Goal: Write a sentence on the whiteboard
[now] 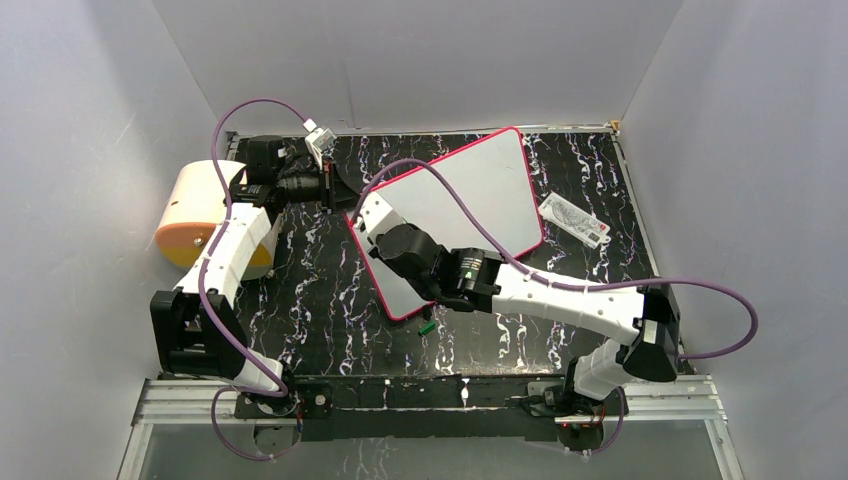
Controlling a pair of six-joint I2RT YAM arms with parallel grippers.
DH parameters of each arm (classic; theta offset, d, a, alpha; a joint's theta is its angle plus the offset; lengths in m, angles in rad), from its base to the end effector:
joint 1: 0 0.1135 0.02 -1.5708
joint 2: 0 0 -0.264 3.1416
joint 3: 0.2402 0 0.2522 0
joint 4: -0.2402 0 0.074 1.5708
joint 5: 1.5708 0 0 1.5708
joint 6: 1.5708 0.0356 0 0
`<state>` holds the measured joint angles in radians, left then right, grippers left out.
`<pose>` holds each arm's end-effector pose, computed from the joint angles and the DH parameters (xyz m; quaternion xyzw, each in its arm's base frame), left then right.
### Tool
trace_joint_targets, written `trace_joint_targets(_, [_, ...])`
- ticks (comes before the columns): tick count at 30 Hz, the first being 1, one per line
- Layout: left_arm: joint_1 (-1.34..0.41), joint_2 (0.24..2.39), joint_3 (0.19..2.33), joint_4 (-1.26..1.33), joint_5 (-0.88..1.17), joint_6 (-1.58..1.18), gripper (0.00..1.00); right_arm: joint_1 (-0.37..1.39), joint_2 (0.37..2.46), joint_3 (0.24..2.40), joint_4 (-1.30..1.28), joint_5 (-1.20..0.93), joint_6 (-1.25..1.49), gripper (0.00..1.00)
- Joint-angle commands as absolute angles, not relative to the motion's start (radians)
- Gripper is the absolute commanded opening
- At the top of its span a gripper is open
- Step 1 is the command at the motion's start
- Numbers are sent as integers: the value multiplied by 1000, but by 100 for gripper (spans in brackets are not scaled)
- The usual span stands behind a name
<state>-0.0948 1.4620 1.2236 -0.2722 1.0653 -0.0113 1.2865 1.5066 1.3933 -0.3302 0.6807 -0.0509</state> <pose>0.3187 -0.0616 0.3318 0.2876 0.7319 -0.4606 0.4117 0.1183 0.3249 0.3652 -0.3541 0.7358 0.0617 0.5740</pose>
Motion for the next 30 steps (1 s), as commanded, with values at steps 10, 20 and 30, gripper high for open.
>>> trace_joint_targets(10, [-104, 1445, 1189, -318, 1022, 26, 0, 1296, 1561, 1476, -248, 719, -74, 0])
trace_joint_targets(20, [-104, 1447, 1188, -316, 1024, 26, 0, 1296, 1567, 1491, -256, 740, -75, 0])
trace_joint_targets(30, [-104, 1447, 1189, -314, 1026, 24, 0, 1296, 1603, 1515, -274, 774, -83, 0])
